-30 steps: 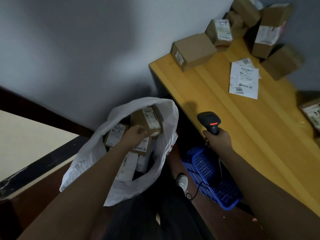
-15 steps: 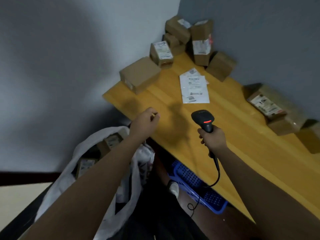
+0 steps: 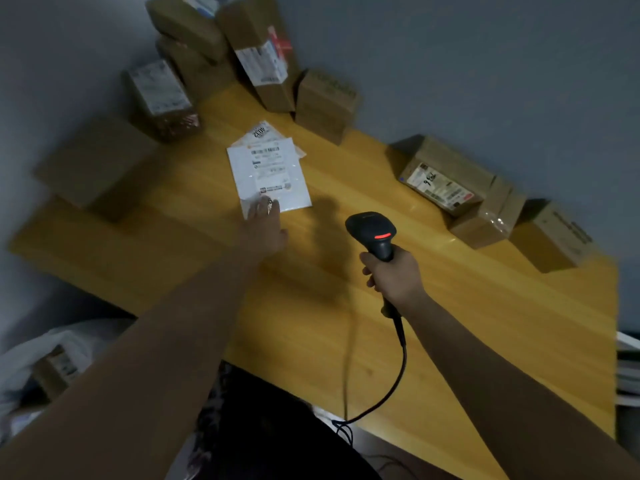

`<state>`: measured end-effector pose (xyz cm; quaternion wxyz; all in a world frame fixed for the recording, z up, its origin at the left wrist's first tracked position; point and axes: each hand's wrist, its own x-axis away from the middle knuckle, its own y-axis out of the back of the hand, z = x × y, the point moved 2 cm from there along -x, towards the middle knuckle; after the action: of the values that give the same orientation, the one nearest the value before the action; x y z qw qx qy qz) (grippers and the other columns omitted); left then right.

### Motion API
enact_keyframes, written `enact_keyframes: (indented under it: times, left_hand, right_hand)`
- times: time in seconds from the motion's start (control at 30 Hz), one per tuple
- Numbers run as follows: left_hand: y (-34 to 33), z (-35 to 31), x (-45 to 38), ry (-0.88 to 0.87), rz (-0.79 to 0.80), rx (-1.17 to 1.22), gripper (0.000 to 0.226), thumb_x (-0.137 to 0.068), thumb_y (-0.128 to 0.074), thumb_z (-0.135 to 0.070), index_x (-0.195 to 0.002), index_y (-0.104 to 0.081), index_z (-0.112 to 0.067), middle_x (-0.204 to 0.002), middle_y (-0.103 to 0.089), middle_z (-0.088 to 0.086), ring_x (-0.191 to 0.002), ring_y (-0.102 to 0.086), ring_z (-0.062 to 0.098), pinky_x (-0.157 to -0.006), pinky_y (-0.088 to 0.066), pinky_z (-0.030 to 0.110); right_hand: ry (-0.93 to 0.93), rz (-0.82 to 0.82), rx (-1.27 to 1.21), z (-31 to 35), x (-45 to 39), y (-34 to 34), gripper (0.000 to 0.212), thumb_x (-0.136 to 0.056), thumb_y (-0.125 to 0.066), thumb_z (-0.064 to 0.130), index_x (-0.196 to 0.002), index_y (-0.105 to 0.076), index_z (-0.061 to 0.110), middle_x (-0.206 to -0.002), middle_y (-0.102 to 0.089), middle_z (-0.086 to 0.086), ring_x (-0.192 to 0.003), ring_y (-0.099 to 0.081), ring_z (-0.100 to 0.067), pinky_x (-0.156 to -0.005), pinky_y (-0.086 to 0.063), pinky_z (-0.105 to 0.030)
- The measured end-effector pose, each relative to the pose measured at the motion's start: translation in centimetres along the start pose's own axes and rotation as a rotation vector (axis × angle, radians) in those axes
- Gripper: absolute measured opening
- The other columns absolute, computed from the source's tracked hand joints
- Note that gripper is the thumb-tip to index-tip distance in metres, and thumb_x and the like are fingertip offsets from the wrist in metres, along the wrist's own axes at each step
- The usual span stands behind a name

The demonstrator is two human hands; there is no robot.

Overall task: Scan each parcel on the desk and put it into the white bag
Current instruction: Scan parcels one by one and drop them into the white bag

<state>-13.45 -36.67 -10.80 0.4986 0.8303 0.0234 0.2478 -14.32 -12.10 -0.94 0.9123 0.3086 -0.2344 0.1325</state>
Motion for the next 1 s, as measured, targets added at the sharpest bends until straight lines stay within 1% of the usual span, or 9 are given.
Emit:
enact_keyframes:
  times: [0.13, 0.23, 0.33, 0.4, 0.47, 0.53, 0.6, 0.77, 1.0]
  left_hand:
    - [-2.0, 1.0, -1.1, -0.017, -0.061, -0.17, 0.066, -0.094, -0.03, -0.038, -0.151, -0.021, -0.006, -0.16, -0.015, 0.012, -0.148, -0.01, 0.03, -0.115, -0.016, 0.049]
    - [-4.0, 1.4, 1.4, -0.099, -0.038, -0.264, 0.063, -0.095, -0.05, -0.03, -0.148, -0.029, -0.003, -0.156, -0.027, 0.014, -0.143, -0.025, 0.035, -0.109, -0.026, 0.053]
    - [-5.8, 0.3, 6.3, -0.212, -0.02, -0.234, 0.059, -0.075, -0.074, -0.022, -0.126, -0.058, 0.001, -0.132, -0.058, 0.018, -0.116, -0.058, 0.038, -0.087, -0.049, 0.053]
    - [-6.9, -0.5, 9.9, -0.265, 0.015, -0.228, 0.059, -0.065, -0.084, -0.024, -0.117, -0.066, -0.004, -0.12, -0.065, 0.013, -0.105, -0.065, 0.033, -0.077, -0.055, 0.048]
    - [-7.7, -1.0, 13.2, -0.285, 0.067, -0.218, 0.063, -0.075, -0.078, -0.028, -0.131, -0.057, -0.008, -0.135, -0.057, 0.009, -0.12, -0.057, 0.029, -0.089, -0.051, 0.045]
    - [-8.8, -0.8, 15.5, -0.296, 0.149, -0.226, 0.061, -0.096, -0.052, -0.029, -0.15, -0.029, -0.012, -0.156, -0.029, 0.005, -0.141, -0.032, 0.027, -0.108, -0.034, 0.043]
    - [-9.1, -0.5, 17.1, -0.312, 0.209, -0.253, 0.058, -0.101, -0.038, -0.029, -0.153, -0.017, -0.016, -0.16, -0.015, 0.001, -0.145, -0.021, 0.024, -0.111, -0.029, 0.04]
    - [-8.0, 0.4, 18.9, -0.319, 0.194, -0.154, 0.049, -0.102, -0.037, -0.025, -0.15, -0.027, -0.021, -0.158, -0.02, -0.002, -0.142, -0.027, 0.021, -0.107, -0.033, 0.035]
    - [-7.2, 3.1, 18.3, -0.244, 0.261, -0.151, 0.053, -0.1, -0.043, -0.022, -0.15, -0.026, -0.021, -0.162, -0.009, 0.002, -0.147, -0.012, 0.023, -0.114, -0.021, 0.041]
  right_hand:
    - [-0.027, 0.02, -0.015, -1.9, -1.1, -0.3, 0.008, -0.089, -0.064, 0.018, -0.085, -0.062, 0.012, -0.078, -0.067, -0.009, -0.054, -0.058, -0.015, -0.055, -0.045, -0.028]
    - [-0.045, 0.036, -0.013, -3.2, -0.9, -0.9, 0.01, -0.088, -0.064, 0.02, -0.085, -0.062, 0.011, -0.077, -0.067, -0.012, -0.055, -0.059, -0.016, -0.056, -0.046, -0.032]
    - [-0.07, 0.049, 0.024, -4.5, -0.1, -1.5, 0.01, -0.088, -0.064, 0.019, -0.084, -0.063, 0.011, -0.08, -0.069, -0.018, -0.059, -0.06, -0.021, -0.059, -0.047, -0.036]
    - [-0.092, 0.049, 0.041, -5.3, 0.9, -1.8, 0.01, -0.089, -0.064, 0.018, -0.084, -0.062, 0.01, -0.084, -0.069, -0.021, -0.061, -0.06, -0.025, -0.059, -0.047, -0.036]
    - [-0.118, 0.059, 0.056, -6.2, 2.2, -2.2, 0.012, -0.089, -0.065, 0.02, -0.081, -0.061, 0.012, -0.084, -0.069, -0.022, -0.061, -0.06, -0.025, -0.058, -0.046, -0.034]
    - [-0.151, 0.079, 0.09, -7.3, 3.5, -2.6, 0.014, -0.089, -0.065, 0.022, -0.083, -0.062, 0.01, -0.085, -0.069, -0.022, -0.064, -0.061, -0.027, -0.059, -0.047, -0.035]
    - [-0.178, 0.09, 0.116, -8.4, 4.5, -2.9, 0.019, -0.088, -0.065, 0.024, -0.086, -0.064, 0.005, -0.086, -0.068, -0.024, -0.066, -0.06, -0.03, -0.061, -0.046, -0.036]
    - [-0.185, 0.099, 0.155, -9.4, 5.8, -3.5, 0.025, -0.088, -0.066, 0.026, -0.084, -0.065, 0.002, -0.081, -0.068, -0.024, -0.073, -0.062, -0.04, -0.063, -0.044, -0.035]
    - [-0.141, 0.115, 0.135, -7.7, 6.4, -5.3, 0.021, -0.085, -0.066, 0.022, -0.087, -0.066, 0.001, -0.084, -0.07, -0.023, -0.063, -0.058, -0.027, -0.06, -0.044, -0.034]
